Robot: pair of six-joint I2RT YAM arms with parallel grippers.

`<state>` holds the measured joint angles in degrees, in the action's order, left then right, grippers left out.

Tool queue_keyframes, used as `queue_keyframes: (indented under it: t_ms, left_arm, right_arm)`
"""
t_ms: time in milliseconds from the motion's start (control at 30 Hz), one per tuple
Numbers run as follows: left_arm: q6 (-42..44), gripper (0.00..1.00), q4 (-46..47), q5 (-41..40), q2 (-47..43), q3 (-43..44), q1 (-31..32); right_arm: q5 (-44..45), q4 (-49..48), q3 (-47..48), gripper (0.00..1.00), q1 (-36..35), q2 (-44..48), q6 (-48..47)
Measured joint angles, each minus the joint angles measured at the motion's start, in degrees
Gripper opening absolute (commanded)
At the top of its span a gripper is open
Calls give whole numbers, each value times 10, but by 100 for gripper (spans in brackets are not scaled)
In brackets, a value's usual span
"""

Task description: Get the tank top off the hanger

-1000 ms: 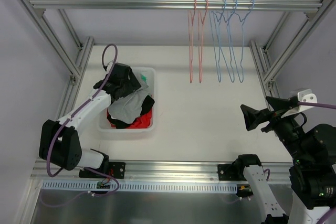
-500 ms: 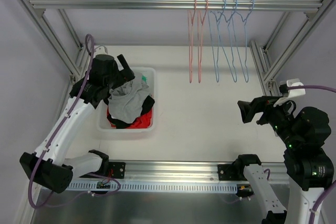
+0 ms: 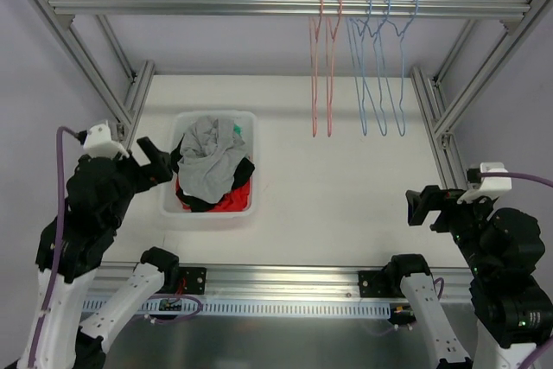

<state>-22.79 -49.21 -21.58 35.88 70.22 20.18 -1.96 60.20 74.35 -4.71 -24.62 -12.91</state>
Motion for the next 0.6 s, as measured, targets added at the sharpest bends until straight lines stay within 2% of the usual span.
queue_keyframes:
  t_ms: [233, 600]
  left_arm:
    - [49, 99, -37, -25, -122, -83, 0]
    - [58, 99, -40, -30, -174, -125, 0]
  right_arm:
    - [46, 16, -42, 100, -10, 36, 3]
    - [63, 16, -105, 99, -19, 82, 3]
